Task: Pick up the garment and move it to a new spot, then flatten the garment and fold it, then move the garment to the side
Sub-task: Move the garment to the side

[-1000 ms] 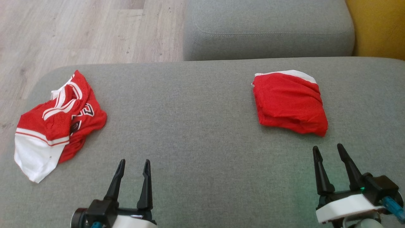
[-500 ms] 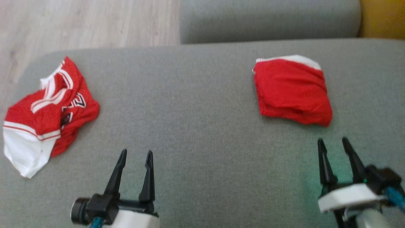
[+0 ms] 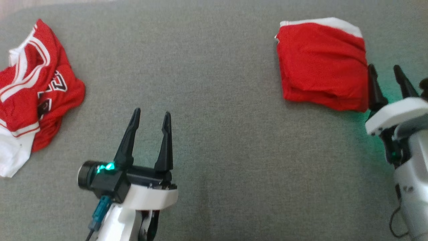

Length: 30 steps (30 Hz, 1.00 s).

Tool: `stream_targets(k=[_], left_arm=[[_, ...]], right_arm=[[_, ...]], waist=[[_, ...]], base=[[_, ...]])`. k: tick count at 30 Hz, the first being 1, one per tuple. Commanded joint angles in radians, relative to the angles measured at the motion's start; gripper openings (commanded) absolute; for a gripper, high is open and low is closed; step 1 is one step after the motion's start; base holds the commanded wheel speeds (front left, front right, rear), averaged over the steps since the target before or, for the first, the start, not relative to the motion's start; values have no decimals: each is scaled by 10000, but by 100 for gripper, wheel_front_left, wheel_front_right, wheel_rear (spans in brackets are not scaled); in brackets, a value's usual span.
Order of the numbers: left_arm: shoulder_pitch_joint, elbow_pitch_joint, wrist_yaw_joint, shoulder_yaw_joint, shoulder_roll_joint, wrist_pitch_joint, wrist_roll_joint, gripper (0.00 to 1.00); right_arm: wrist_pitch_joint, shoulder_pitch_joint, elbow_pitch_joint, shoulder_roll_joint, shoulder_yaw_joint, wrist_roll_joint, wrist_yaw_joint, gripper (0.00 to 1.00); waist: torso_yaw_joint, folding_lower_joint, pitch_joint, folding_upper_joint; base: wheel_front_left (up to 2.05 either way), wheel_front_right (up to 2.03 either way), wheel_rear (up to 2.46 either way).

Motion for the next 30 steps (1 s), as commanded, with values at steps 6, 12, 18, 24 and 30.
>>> stream_targets(k=[6,12,18,24,30], left_arm=[[-733,-343,127,23,22,-51,-38,100],[-853,-431,269,224,22,-51,-123,100],[-1258,-575,65,718,22,-51,152,100],[-1844,-646,-343,971,22,-51,621,100],[-2408,-787,-551,933,22,-51,827,100]], right_arm=[[1116,-1099,1244,-178,711,1168,67,42],[1344,-1550,1260,-315,1422,2239,67,0],[1323,-2010,757,-1928,2170,2628,67,0],[1351,-2419,384,-3676,2239,2728,67,0],[1205,-2515,182,-4813,1560,2442,67,0]], waist=[[118,-4,842,0],[-276,-4,1206,0],[-1042,-4,1914,0],[-1649,-4,2740,0],[-1922,-4,3481,0]], base=[[0,0,0],[0,0,0],[0,0,0],[0,0,0],[0,0,0]])
